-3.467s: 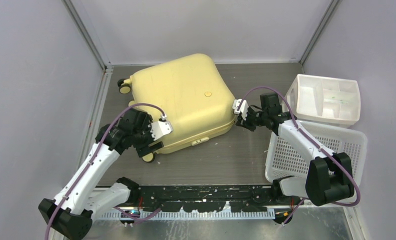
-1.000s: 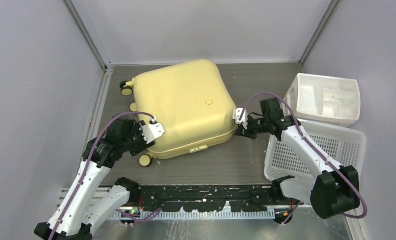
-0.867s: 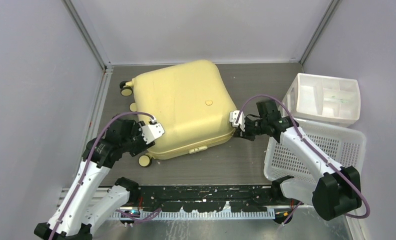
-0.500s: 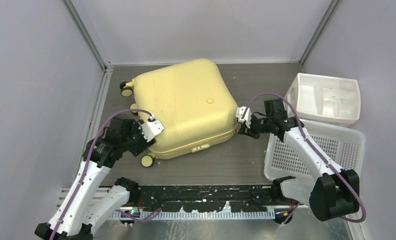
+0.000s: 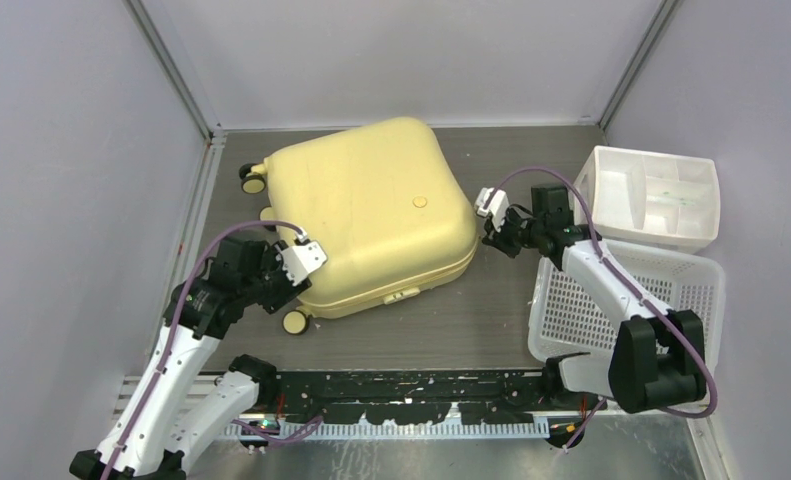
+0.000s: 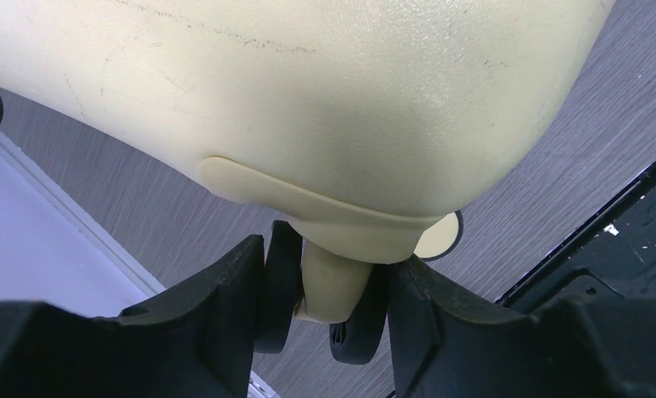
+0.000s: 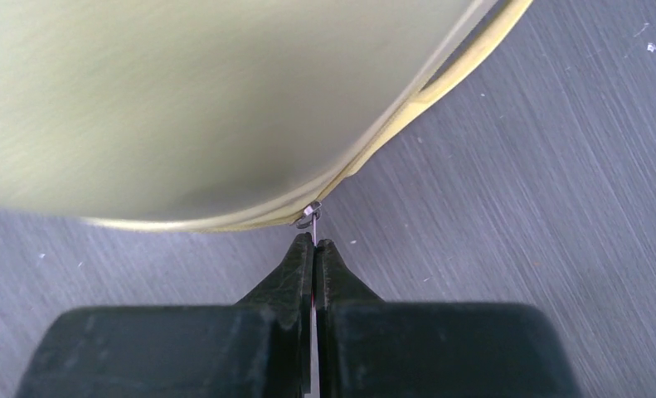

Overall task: Open, take out, and arrange the luggage
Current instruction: Unzip the luggage at the center of the board.

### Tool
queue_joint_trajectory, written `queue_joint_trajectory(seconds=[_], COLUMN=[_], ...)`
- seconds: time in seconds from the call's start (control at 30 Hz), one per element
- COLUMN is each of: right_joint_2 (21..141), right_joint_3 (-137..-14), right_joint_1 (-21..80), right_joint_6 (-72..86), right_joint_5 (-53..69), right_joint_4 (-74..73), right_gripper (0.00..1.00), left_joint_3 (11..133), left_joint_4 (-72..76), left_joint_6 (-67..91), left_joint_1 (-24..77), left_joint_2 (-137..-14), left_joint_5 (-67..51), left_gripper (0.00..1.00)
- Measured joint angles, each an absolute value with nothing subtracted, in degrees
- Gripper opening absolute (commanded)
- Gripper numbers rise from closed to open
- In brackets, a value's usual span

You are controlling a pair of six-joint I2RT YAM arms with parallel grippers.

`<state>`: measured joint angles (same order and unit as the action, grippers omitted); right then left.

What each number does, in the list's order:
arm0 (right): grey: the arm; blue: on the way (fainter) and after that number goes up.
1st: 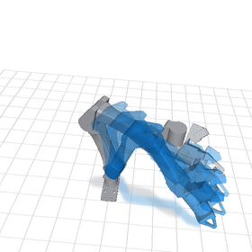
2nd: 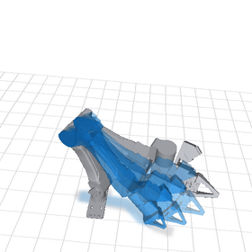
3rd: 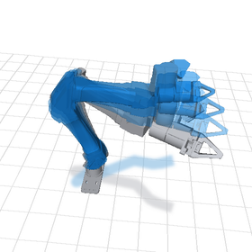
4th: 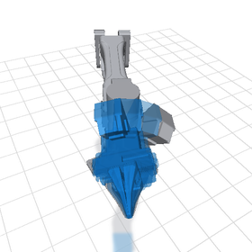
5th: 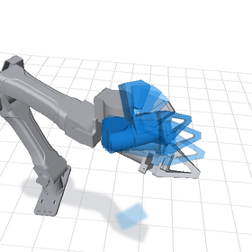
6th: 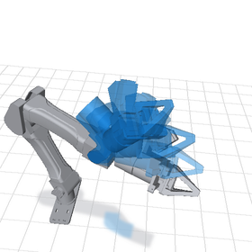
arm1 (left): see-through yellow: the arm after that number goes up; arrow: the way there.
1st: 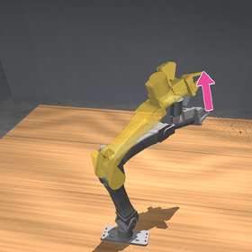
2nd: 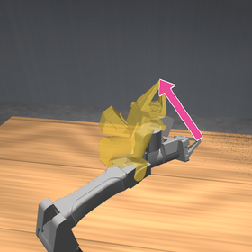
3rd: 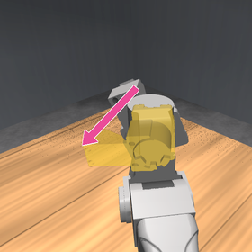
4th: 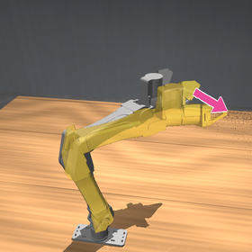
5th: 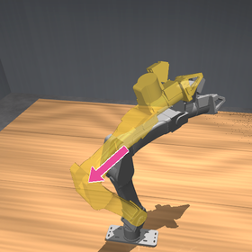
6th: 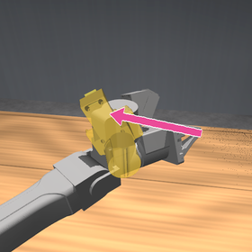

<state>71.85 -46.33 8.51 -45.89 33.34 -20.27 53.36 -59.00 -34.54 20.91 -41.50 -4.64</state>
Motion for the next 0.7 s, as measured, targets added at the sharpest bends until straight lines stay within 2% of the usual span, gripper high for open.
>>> queue_joint_trajectory(seconds=[0.7], right_joint_2=[97.2], right_joint_3=[-64.5], right_joint_1=[9.4], right_joint_6=[-31.9], right_joint_5=[36.8], right_joint_4=[-5.9], right_gripper=[0.01], left_joint_3=[53.3], left_joint_4=[-59.4], left_joint_6=[-38.0], left_joint_1=[20.9], left_joint_2=[-42.6], left_joint_5=[-4.6], left_gripper=[0.0])
